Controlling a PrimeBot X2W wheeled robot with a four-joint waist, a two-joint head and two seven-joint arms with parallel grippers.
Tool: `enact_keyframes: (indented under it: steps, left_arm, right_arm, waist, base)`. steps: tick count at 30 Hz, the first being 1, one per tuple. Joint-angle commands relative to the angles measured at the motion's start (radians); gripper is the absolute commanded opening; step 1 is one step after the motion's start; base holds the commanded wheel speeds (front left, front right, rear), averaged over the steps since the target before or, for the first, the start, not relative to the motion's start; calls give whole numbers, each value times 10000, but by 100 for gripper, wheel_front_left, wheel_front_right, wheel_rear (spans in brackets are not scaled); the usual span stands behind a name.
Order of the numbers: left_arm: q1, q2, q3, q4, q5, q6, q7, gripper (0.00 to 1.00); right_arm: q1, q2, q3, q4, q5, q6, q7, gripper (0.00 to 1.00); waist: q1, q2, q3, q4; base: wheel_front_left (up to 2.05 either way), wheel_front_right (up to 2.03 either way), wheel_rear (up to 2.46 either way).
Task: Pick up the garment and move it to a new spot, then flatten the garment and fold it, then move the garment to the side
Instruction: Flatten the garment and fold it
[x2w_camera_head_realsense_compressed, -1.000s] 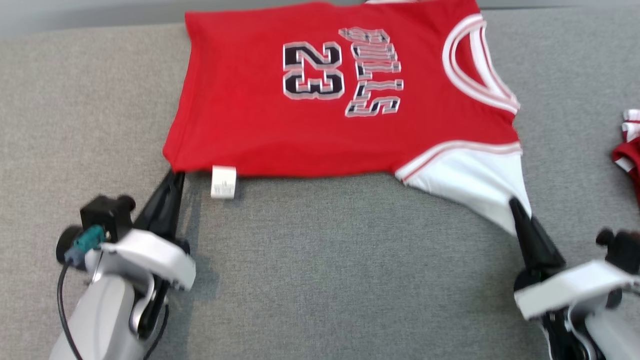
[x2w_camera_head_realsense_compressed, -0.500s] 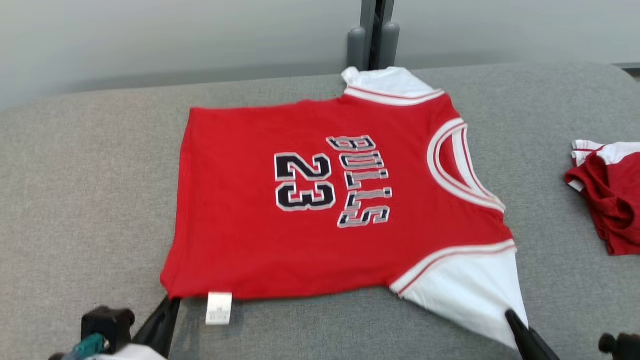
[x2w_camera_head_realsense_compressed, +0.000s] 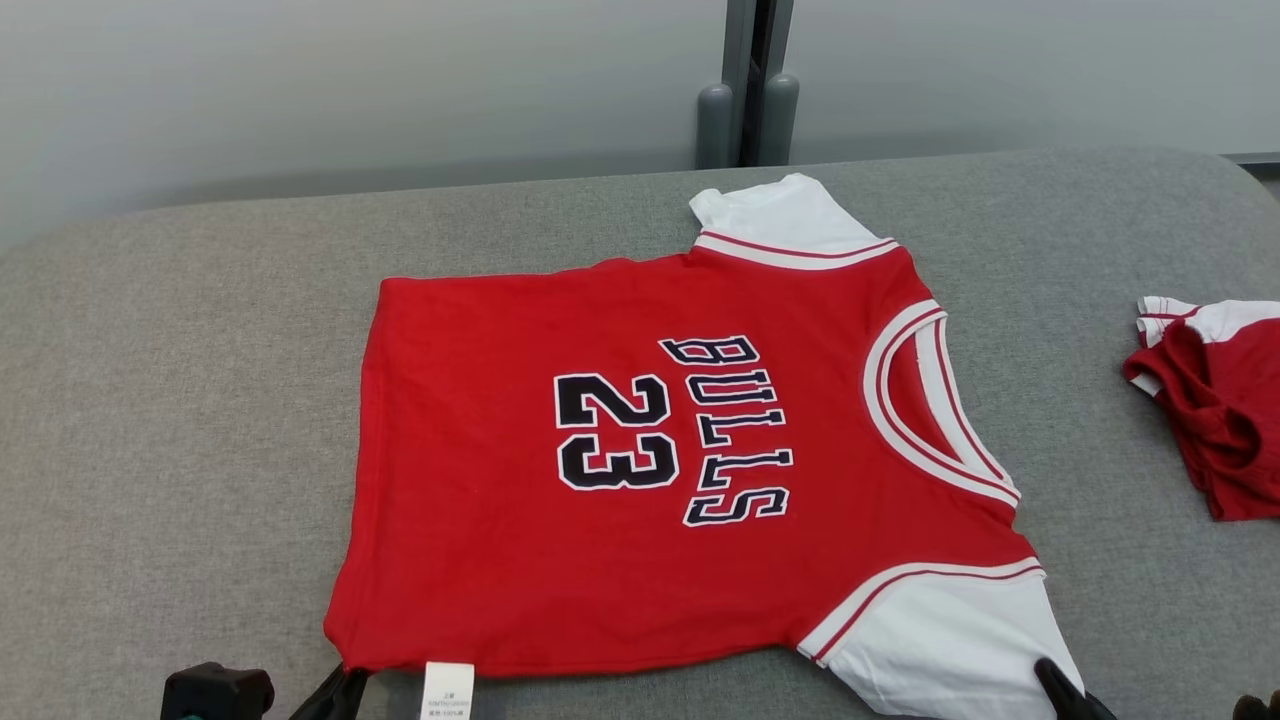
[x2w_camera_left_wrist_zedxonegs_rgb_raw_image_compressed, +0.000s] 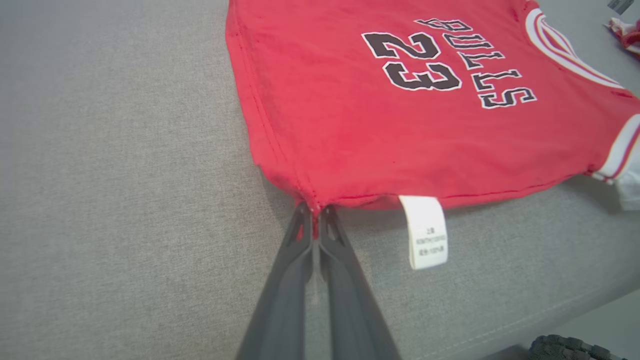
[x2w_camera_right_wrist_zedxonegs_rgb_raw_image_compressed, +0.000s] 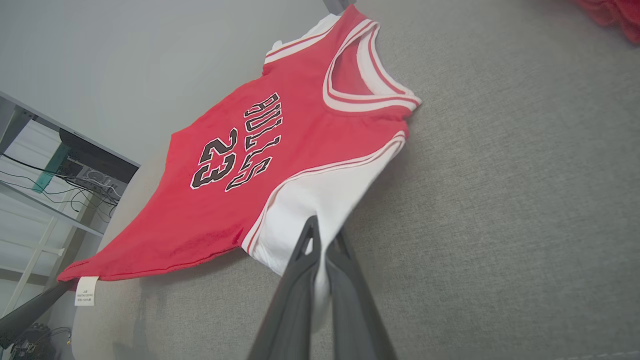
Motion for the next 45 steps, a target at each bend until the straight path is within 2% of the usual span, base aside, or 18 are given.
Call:
enact_keyframes:
  steps: [1, 7, 11, 20, 27, 38, 39, 40, 41, 45]
  left_arm:
    - [-143, 86, 3, -19, -71, -67, 95, 0]
    - [-968, 66, -228, 221, -212, -429, 279, 0]
    - [-1814, 166, -305, 467, -247, -687, 528, 0]
    - [-3611, 226, -304, 1275, -312, -1096, 817, 0]
    - [-4519, 56, -435, 2036, -426, -1404, 715, 0]
    - [-5115, -188, -464, 2885, -407, -1435, 324, 0]
    - [-5165, -223, -426, 2921, -372, -1393, 204, 26]
    - [-5194, -300, -425, 2981, -426, -1385, 142, 55]
    - [-5227, -334, -391, 3006, -382, -1324, -18, 100]
    - [-5262, -647, -162, 3102, -447, -1137, -679, 100]
  right_arm:
    - [-201, 46, -127, -77, -23, 4, 153, 0]
    - [-1203, 320, -523, 78, 246, 4, 499, 0]
    - [-2233, 205, -568, 475, 394, 4, 780, 0]
    - [-4899, -525, -261, 1832, 573, 4, 1013, 0]
    - [-6676, -1014, 265, 3057, 902, 4, 1119, 0]
    - [-8141, -1350, 920, 4622, 1521, 4, 352, 0]
    - [-8201, -1295, 925, 4689, 1703, 4, 190, 22]
    - [-8238, -1283, 952, 4779, 1860, 4, 101, 77]
    - [-8257, -1288, 984, 4831, 2003, 4, -7, 100]
    - [-8108, -1310, 938, 4851, 2578, 4, -510, 100]
  waist:
    - [0, -1, 39, 13]
    - [0, -1, 375, 32]
    - [0, -1, 857, 89]
    - [0, -1, 2068, 303]
    - [0, -1, 2686, 388]
    - [0, -1, 3099, 515]
    - [0, -1, 3121, 524]
    - [0, -1, 3131, 538]
    - [0, -1, 3136, 549]
    - [0, -1, 3127, 535]
  base:
    - [0, 0, 0]
    - [0, 0, 0]
    - [0, 0, 0]
    - [0, 0, 0]
    - [0, 0, 0]
    - [0, 0, 0]
    - [0, 0, 0]
    - [0, 0, 0]
    - [0, 0, 0]
    - [0, 0, 0]
